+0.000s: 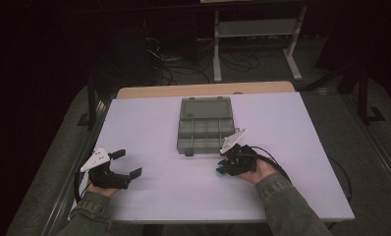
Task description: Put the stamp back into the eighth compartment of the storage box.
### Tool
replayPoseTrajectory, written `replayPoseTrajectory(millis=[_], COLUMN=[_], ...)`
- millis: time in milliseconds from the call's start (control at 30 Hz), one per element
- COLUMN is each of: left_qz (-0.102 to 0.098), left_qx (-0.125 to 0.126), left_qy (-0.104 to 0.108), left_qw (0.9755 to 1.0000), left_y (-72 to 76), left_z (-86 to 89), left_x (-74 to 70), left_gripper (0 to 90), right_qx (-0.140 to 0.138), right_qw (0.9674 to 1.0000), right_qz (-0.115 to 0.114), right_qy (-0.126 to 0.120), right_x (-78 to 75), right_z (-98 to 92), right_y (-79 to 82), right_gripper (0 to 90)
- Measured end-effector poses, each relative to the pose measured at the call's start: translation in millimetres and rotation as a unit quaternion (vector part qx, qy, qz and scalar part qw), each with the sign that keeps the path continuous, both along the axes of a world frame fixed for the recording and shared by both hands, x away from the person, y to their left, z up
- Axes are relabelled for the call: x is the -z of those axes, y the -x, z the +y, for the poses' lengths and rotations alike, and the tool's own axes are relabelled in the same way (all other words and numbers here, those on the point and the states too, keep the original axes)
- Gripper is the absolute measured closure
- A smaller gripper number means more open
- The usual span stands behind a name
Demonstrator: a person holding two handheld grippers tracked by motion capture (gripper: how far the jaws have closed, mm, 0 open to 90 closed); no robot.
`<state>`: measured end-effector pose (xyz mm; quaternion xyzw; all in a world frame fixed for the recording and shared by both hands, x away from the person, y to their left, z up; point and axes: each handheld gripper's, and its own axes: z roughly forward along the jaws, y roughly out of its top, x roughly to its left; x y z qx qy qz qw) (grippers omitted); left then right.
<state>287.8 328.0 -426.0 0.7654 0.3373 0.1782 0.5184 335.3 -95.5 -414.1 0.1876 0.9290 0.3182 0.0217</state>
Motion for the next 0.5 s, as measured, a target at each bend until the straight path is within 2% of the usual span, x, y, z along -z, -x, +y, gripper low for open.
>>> replayPoseTrajectory(millis=[300,500], left_qz=[0.000,-0.001], left_qx=[0.000,0.001], left_qy=[0.000,0.000], left_qw=[1.0000,1.0000], left_y=[-0.1,0.0], left_z=[0.1,0.0], left_x=[-0.1,-0.3], left_gripper=[0.0,0.0], right_qx=[0.007,0.005], right_qw=[0.9998,0.9999], right_qz=[-0.002,-0.001], right_qy=[-0.019,-0.016], right_x=[-12.4,-14.3], right_z=[-6.0,-5.2], right_y=[-1.9,-1.8], right_gripper=[71.1,71.1])
